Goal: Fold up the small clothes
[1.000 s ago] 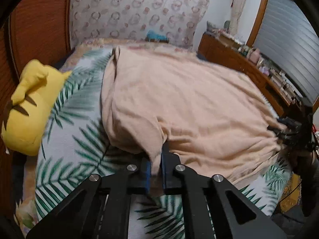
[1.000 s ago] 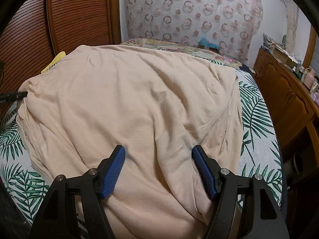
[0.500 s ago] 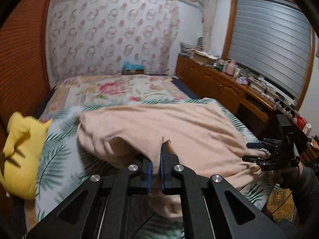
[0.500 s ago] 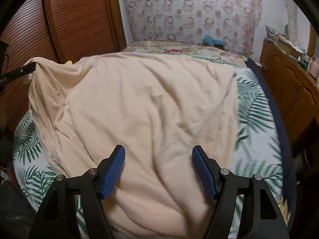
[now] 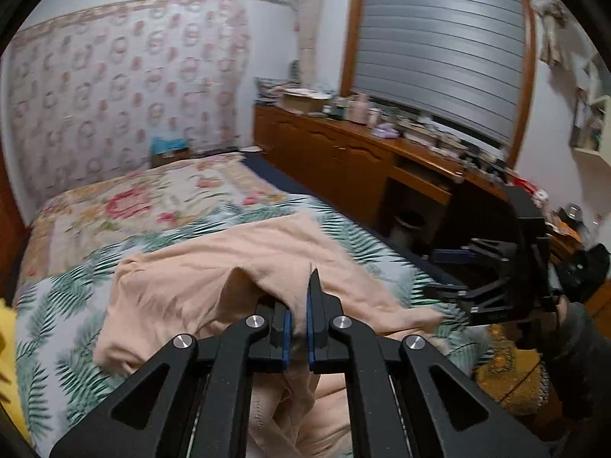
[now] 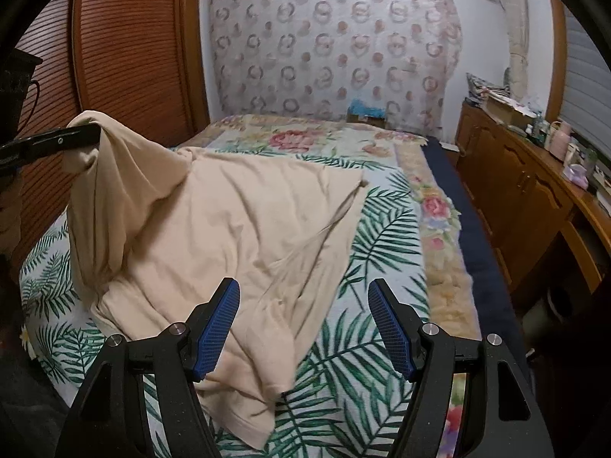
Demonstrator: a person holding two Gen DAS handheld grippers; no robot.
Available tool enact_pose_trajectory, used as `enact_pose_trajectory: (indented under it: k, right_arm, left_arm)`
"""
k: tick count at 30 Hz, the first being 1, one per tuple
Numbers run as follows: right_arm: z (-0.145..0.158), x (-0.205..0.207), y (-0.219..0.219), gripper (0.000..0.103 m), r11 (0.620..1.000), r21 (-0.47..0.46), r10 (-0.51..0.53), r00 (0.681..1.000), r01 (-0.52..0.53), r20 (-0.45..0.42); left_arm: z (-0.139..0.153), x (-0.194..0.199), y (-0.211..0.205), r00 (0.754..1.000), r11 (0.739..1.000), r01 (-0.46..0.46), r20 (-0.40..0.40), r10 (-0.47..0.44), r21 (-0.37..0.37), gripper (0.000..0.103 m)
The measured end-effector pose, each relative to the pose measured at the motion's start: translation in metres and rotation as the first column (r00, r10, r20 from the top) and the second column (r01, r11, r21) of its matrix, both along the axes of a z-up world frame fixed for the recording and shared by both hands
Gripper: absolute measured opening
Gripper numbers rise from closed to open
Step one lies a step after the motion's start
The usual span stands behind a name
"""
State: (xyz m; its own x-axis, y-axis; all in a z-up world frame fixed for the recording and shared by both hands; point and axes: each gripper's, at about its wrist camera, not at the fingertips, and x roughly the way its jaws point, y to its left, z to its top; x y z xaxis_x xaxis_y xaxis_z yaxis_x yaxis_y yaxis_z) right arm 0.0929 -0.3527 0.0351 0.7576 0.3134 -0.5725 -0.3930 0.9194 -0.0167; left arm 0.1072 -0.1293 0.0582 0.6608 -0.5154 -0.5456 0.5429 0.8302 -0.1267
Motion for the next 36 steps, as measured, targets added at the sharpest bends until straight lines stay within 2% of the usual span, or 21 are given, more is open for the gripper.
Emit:
enact_pose_trajectory:
  k: [2, 4, 6, 8, 11, 14, 18, 22, 26, 31, 36]
  right_arm:
    - [0.0, -0.002, -0.001, 0.072, 1.0, 0.01, -0.002, 1.0, 0.002, 0.001]
    - [-0.002, -0.004, -0.001, 0.072, 1.0, 0.031, 0.005, 1.0, -0.005, -0.005]
    - [-0.003, -0.006, 0.002, 0.072, 0.999, 0.039, 0.012, 1.0, -0.012, -0.006]
    - [-0.006, -0.001, 0.0, 0.072, 0.999, 0.035, 0.018, 1.0, -0.018, -0.006]
    - [-0.007, 0.004, 0.003, 0.072, 0.999, 0.031, 0.029, 1.0, -0.029, -0.009]
    - [-0.007, 0.01, 0.009, 0.072, 0.999, 0.03, 0.042, 0.999, -0.042, -0.011]
    - [-0.009, 0.02, 0.024, 0.072, 0.997, 0.028, 0.068, 0.997, -0.068, -0.019]
    - [-0.013, 0.027, 0.047, 0.072, 0.993, 0.021, 0.117, 0.993, -0.116, -0.031]
    - [-0.014, 0.034, 0.079, 0.072, 0.984, -0.003, 0.176, 0.984, -0.176, -0.037]
    - [-0.011, 0.054, 0.113, 0.072, 0.968, -0.013, 0.251, 0.967, -0.251, -0.044]
    - [-0.009, 0.079, 0.146, 0.072, 0.952, -0.023, 0.304, 0.951, -0.306, -0.062]
  left_arm:
    - [0.0, 0.002, -0.012, 0.998, 0.999, 0.044, -0.032, -0.044, -0.017, 0.007]
    - [-0.004, 0.005, -0.015, 0.995, 0.998, 0.064, -0.075, -0.065, -0.018, 0.011]
    - [-0.008, 0.005, -0.014, 0.994, 0.997, 0.072, -0.079, -0.073, -0.017, 0.032]
    - [-0.012, 0.0, -0.012, 0.996, 0.998, 0.065, -0.066, -0.065, 0.001, 0.046]
    - [-0.017, -0.003, -0.005, 0.998, 0.999, 0.043, -0.057, -0.041, 0.031, 0.051]
    - [-0.023, -0.004, 0.011, 0.999, 0.999, 0.002, -0.051, 0.001, 0.043, 0.071]
    - [-0.035, -0.005, 0.033, 0.996, 0.995, -0.084, -0.036, 0.087, 0.058, 0.072]
    - [-0.049, -0.01, 0.062, 0.982, 0.981, -0.185, -0.019, 0.187, 0.058, 0.072]
    - [-0.071, -0.013, 0.088, 0.958, 0.956, -0.284, -0.014, 0.286, 0.071, 0.072]
    - [-0.09, -0.016, 0.117, 0.933, 0.934, -0.352, -0.052, 0.355, 0.062, 0.072]
    - [-0.093, -0.024, 0.136, 0.922, 0.92, -0.384, -0.029, 0.387, 0.074, 0.072]
